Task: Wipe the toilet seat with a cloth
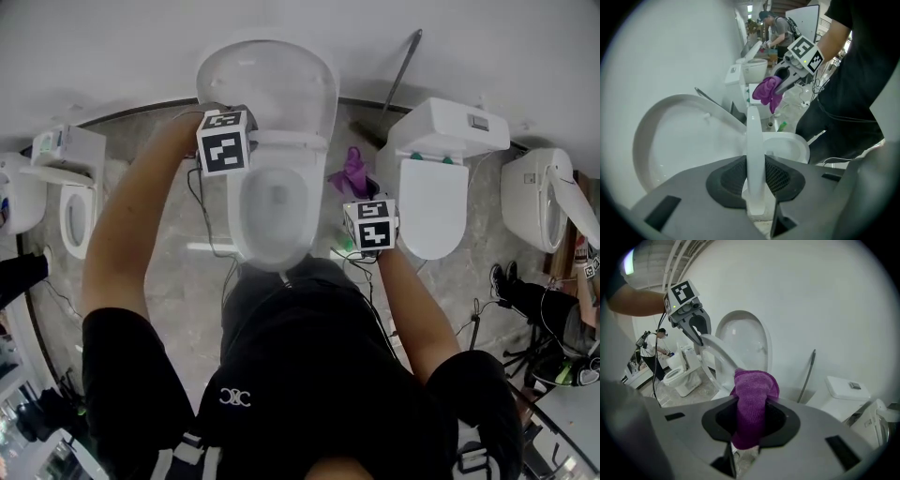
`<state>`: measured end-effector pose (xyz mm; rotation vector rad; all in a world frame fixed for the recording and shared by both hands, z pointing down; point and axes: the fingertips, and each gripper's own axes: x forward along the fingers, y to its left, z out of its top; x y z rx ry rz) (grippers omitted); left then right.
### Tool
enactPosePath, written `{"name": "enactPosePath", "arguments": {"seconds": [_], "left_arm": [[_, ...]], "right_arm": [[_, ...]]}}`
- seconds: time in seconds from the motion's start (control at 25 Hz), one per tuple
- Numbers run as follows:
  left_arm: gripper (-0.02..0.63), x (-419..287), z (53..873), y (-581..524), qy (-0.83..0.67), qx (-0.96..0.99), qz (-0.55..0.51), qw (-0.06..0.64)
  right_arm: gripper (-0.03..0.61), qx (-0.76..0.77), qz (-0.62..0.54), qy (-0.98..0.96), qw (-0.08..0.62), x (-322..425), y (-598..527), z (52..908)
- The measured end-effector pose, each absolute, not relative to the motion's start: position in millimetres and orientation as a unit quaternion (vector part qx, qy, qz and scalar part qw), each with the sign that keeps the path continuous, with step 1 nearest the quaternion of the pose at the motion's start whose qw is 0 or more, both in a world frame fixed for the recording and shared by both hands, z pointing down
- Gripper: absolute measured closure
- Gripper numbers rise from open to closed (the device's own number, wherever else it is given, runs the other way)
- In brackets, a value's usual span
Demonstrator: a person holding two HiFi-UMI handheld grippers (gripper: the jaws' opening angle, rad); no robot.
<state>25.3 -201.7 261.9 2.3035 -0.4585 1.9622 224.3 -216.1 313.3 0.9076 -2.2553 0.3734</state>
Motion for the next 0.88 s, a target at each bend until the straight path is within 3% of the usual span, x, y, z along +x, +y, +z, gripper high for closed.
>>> {"name": "enactPosePath", "arguments": {"seconds": [0.36,0.88], "left_arm": [[0.515,49,283,-115,-0.16,0.764,0.624,0.017],[0.514,80,339,6,-0.24,0.75,0.609,-0.093]], "right_arm": [[0.483,0.361,0.14,-0.86,0.333,202,-170,299],[0.483,0.429,0.162,-0.82,0.343,209,-14,293]]}}
